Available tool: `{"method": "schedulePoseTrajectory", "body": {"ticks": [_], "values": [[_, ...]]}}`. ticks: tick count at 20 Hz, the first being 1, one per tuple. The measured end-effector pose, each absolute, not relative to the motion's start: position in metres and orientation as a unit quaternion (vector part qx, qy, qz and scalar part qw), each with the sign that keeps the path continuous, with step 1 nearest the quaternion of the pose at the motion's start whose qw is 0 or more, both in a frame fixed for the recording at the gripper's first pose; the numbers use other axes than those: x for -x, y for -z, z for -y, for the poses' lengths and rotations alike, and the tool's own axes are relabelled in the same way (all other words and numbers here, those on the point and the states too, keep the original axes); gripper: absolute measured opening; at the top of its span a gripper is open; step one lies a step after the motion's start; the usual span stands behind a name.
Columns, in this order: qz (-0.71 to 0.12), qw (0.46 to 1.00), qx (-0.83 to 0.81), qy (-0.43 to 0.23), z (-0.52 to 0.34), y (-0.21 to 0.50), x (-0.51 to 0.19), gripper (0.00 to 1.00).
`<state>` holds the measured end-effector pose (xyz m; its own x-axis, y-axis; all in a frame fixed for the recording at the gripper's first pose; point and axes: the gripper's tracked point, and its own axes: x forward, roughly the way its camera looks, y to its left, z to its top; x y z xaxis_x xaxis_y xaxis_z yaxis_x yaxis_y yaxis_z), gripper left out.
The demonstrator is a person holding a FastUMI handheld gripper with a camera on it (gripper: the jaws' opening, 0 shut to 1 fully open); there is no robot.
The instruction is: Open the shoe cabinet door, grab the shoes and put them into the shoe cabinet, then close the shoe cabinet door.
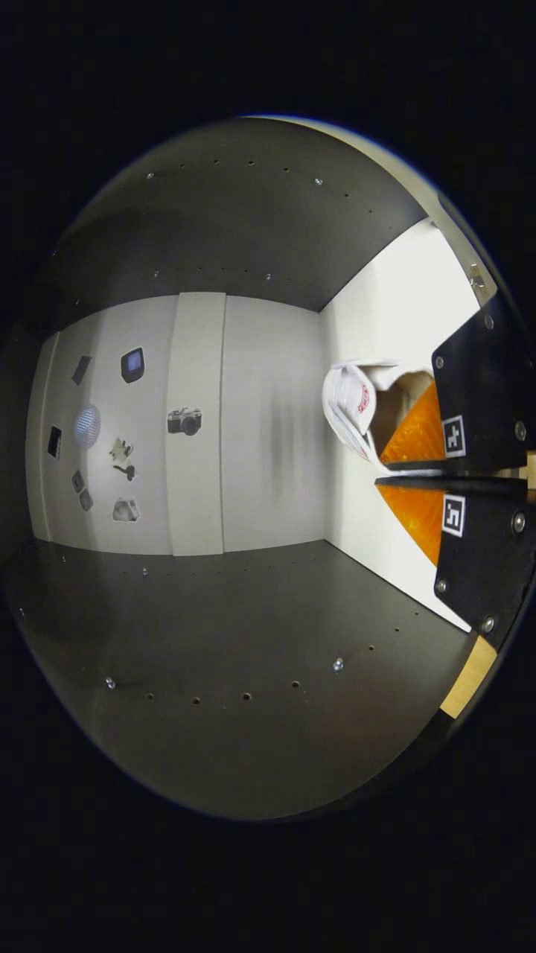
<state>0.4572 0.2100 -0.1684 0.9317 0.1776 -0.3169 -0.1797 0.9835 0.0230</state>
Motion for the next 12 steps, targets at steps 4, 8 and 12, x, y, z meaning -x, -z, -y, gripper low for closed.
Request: {"method": "schedulePoseTrajectory", "body": {"ticks": [4, 8, 12], "values": [[-0.169, 0.982, 0.006, -0.087, -0.2134, 0.17, -0.4561, 0.13], [-0.175, 0.982, 0.004, -0.078, -0.2132, 0.1713, -0.4541, 0.17], [-0.175, 0.982, 0.008, -0.075, -0.2151, 0.1694, -0.4516, 0.23]]}}
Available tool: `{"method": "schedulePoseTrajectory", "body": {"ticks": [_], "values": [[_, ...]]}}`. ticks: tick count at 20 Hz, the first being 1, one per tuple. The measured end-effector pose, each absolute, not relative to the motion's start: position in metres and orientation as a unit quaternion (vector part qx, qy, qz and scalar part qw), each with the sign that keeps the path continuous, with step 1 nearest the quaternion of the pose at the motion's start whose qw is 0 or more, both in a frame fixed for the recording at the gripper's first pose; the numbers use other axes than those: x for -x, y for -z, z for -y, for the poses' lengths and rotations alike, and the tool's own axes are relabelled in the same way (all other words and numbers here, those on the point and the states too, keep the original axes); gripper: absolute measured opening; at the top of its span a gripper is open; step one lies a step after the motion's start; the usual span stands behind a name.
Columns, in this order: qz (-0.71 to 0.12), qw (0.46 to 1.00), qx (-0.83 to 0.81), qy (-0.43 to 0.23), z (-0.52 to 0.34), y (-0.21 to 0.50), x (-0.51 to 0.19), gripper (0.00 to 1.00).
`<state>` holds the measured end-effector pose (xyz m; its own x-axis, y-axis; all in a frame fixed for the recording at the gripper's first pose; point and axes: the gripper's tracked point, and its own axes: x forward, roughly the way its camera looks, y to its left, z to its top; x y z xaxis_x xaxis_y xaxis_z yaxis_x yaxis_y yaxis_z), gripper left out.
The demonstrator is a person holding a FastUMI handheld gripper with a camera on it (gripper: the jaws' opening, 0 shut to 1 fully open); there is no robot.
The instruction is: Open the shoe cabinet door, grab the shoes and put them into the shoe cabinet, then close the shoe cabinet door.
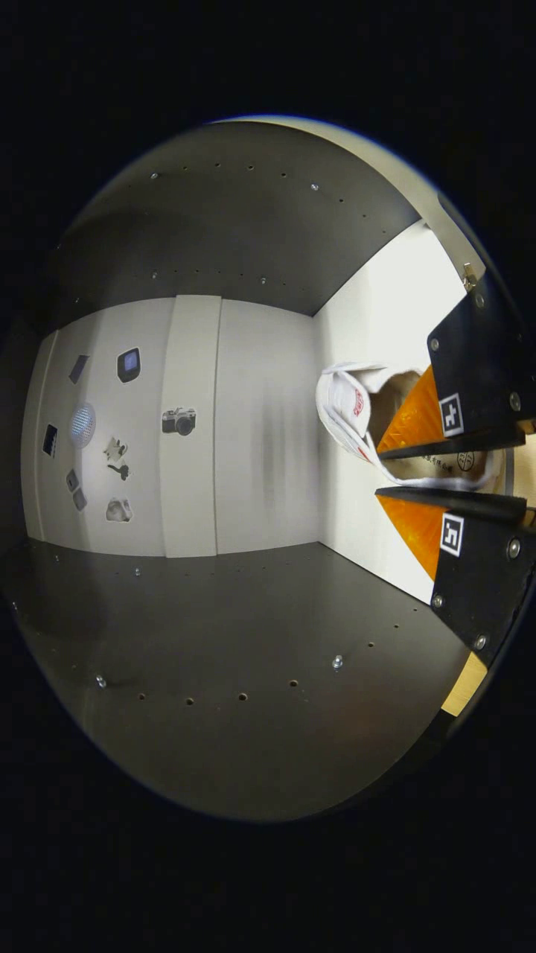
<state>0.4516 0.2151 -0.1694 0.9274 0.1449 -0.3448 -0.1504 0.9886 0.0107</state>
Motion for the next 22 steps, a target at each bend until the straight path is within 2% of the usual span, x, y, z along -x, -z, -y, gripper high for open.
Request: {"method": "schedulePoseTrajectory", "body": {"ticks": [8, 14, 19, 22], "values": [[-0.138, 0.988, -0.01, -0.075, -0.214, 0.14, -0.439, 0.35], [-0.097, 0.992, -0.017, -0.082, -0.211, 0.1, -0.397, 0.53], [-0.067, 0.994, -0.025, -0.08, -0.201, 0.067, -0.347, 0.74], [-0.05, 0.995, -0.035, -0.078, -0.192, 0.05, -0.308, 0.81]]}}
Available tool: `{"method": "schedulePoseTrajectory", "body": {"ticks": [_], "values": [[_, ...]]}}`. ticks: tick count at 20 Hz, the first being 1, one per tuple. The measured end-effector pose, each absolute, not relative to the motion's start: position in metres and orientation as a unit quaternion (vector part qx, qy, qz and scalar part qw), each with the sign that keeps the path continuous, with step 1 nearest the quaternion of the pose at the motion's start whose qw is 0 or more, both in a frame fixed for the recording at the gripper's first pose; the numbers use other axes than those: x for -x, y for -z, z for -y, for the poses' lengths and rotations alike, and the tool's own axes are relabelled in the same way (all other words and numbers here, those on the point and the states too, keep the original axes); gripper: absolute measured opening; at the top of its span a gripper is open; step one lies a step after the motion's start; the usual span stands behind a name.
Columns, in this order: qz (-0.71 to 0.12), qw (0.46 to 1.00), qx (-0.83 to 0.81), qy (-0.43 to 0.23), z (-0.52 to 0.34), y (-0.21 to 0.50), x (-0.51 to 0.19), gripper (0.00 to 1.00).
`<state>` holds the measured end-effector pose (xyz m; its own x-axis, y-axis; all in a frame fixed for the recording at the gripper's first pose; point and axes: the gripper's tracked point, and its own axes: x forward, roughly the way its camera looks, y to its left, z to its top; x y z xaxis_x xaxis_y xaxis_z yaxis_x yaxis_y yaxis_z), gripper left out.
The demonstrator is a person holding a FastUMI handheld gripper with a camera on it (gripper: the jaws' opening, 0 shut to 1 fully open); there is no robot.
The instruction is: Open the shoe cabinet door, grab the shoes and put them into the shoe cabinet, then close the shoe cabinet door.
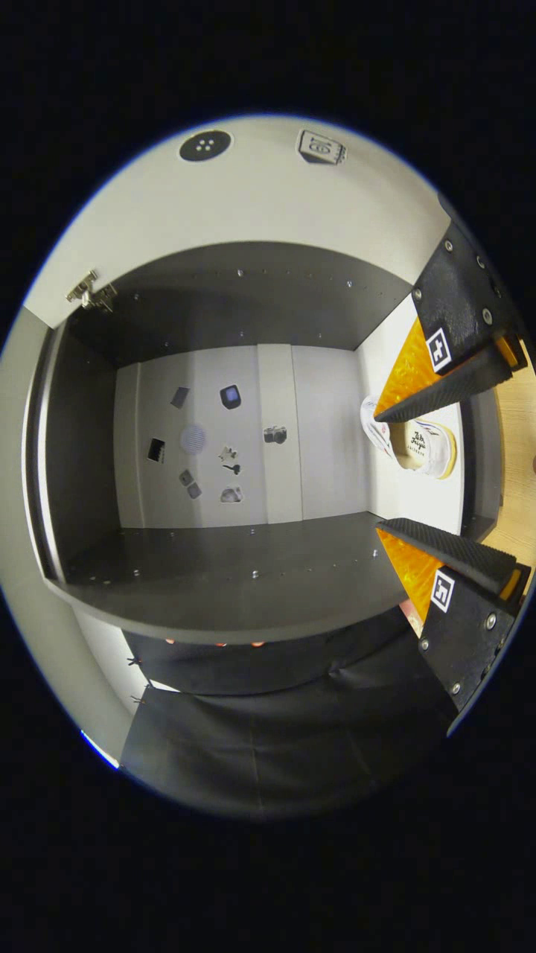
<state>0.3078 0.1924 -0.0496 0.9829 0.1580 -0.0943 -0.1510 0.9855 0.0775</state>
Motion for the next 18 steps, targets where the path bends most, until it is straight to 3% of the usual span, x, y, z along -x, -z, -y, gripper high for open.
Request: {"method": "schedulePoseTrajectory", "body": {"ticks": [5, 18], "values": [[-0.019, 0.998, -0.029, -0.061, -0.172, 0.03, -0.233, 0.88], [0.006, 0.999, -0.042, 0.004, -0.082, 0.031, -0.075, 0.9]]}}
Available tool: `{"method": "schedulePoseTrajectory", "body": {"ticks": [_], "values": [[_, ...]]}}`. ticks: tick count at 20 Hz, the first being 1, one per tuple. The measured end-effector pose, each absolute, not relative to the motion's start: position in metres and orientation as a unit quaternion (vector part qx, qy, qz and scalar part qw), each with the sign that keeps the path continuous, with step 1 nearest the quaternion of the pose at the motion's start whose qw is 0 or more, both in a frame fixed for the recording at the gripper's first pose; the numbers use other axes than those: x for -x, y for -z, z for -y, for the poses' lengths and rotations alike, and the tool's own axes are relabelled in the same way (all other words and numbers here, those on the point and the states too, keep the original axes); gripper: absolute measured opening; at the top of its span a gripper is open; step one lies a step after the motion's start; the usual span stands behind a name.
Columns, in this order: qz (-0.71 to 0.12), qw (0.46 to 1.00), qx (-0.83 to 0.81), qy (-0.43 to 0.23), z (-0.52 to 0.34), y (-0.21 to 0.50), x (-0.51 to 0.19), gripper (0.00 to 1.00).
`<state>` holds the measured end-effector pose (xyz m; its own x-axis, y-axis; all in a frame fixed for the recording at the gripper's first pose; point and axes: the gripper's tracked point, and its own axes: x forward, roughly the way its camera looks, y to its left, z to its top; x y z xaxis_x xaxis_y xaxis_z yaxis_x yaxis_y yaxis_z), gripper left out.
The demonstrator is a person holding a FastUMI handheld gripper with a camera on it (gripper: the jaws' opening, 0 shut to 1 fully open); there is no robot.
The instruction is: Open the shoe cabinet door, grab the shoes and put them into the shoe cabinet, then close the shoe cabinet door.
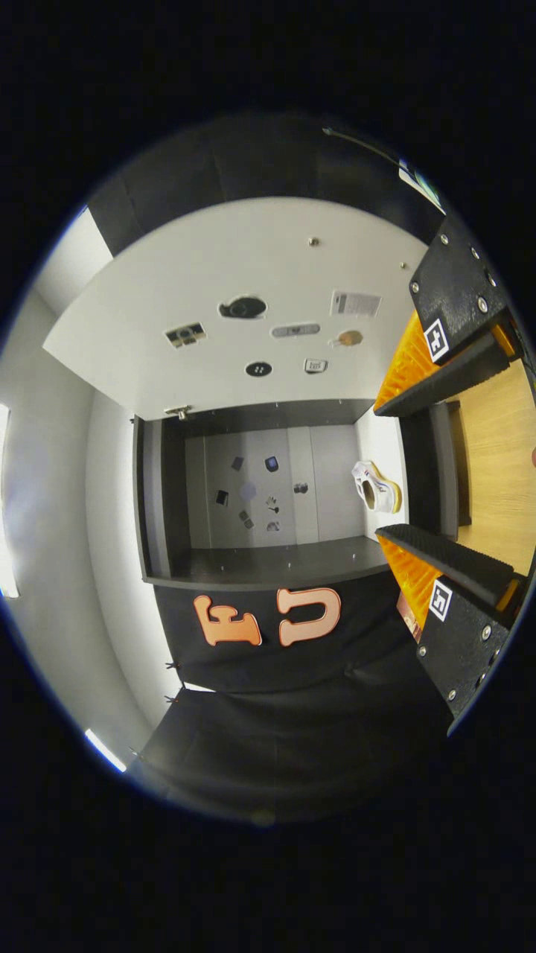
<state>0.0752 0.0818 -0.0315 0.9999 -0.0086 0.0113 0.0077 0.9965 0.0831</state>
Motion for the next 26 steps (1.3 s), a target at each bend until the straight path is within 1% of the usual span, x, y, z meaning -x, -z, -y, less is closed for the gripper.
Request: {"method": "schedulePoseTrajectory", "body": {"ticks": [7, 12, 18, 26], "values": [[0.001, 0.996, -0.04, 0.081, 0.028, 0.055, -0.023, 0.92], [0.009, 0.993, -0.058, 0.105, 0.106, 0.06, -0.014, 0.92], [0.011, 0.995, -0.068, 0.068, 0.149, 0.056, -0.043, 0.93], [0.006, 0.998, -0.056, 0.015, 0.147, 0.053, -0.078, 0.94]]}}
